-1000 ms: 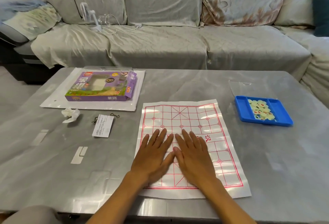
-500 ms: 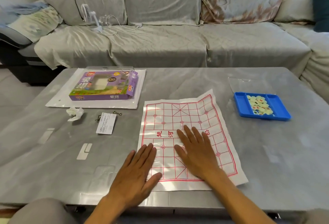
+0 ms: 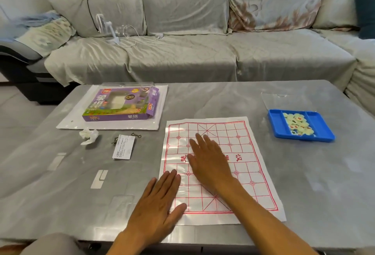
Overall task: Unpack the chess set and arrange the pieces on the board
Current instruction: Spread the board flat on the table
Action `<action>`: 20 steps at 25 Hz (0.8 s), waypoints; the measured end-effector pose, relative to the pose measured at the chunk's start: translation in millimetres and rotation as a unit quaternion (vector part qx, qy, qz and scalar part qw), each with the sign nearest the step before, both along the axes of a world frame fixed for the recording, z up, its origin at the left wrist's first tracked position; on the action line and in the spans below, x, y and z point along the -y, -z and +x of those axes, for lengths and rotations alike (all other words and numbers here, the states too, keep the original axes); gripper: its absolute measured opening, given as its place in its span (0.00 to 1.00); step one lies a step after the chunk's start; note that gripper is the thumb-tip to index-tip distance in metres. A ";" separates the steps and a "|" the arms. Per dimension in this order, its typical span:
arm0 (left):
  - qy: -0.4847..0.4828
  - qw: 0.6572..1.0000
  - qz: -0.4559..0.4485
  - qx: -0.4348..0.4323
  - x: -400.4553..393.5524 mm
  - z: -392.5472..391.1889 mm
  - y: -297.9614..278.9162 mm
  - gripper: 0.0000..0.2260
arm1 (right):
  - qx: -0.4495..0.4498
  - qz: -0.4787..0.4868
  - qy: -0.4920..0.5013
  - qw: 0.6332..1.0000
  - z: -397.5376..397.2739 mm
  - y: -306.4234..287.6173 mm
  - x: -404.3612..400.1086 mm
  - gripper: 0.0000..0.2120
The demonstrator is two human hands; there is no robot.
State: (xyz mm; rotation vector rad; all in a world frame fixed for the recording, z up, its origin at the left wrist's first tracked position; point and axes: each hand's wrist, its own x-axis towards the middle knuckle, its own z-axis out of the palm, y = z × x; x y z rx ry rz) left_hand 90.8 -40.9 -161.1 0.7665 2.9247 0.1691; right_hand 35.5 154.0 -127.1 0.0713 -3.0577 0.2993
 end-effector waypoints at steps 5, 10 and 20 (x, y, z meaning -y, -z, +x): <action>0.015 0.999 0.021 -0.032 2.5 -2.8 7.8 0.30 | 0.034 0.030 -0.046 0.998 -63.7 39.0 -0.6 0.29; 0.012 0.999 0.038 -0.008 2.3 -3.4 7.8 0.31 | 0.061 0.047 0.130 0.989 -90.5 32.2 -114.8 0.31; 0.009 1.000 0.000 0.029 3.1 -7.1 -10.9 0.29 | 0.064 0.024 0.057 0.996 67.3 32.9 -80.9 0.35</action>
